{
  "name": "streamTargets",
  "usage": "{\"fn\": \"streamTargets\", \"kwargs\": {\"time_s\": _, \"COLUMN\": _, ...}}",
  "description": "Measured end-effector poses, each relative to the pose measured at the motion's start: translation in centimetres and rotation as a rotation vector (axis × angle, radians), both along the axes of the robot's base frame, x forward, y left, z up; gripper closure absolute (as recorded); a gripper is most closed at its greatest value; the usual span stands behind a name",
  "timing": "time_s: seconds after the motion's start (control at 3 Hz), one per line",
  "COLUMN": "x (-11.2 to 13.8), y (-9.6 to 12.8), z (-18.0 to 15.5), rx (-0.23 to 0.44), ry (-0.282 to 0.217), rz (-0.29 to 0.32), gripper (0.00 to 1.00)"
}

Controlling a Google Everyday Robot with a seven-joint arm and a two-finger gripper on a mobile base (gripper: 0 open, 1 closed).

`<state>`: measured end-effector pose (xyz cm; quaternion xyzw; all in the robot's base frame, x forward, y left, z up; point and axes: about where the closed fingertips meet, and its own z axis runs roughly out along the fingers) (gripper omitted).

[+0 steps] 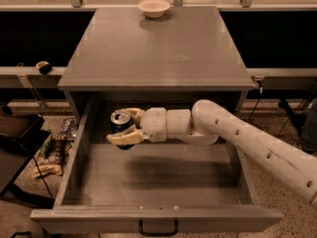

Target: Place pepsi can into top drawer

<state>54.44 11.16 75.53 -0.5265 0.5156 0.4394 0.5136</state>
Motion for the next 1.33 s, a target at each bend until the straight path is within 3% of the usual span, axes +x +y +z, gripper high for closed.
{"fn": "streamTargets", "kwargs": {"time_s": 0.33, "x": -1.0, "y": 0.7, "z": -2.1, "rx": -0.008, "ry": 0.046, "rz": -0.027, "gripper": 1.00}}
{"fn": "streamTargets", "kwargs": {"time_s": 1.0, "x": 0.2, "y": 0.5, "z": -6.0, "rx": 0.026, "ry": -0.028, "rz": -0.098, "gripper": 1.00}}
{"fn": "streamTargets", "kwargs": {"time_s": 1.33, "x": 0.1, "y": 0.6, "z": -6.2, "rx": 0.027, "ry": -0.030, "rz": -0.097, "gripper": 0.81}}
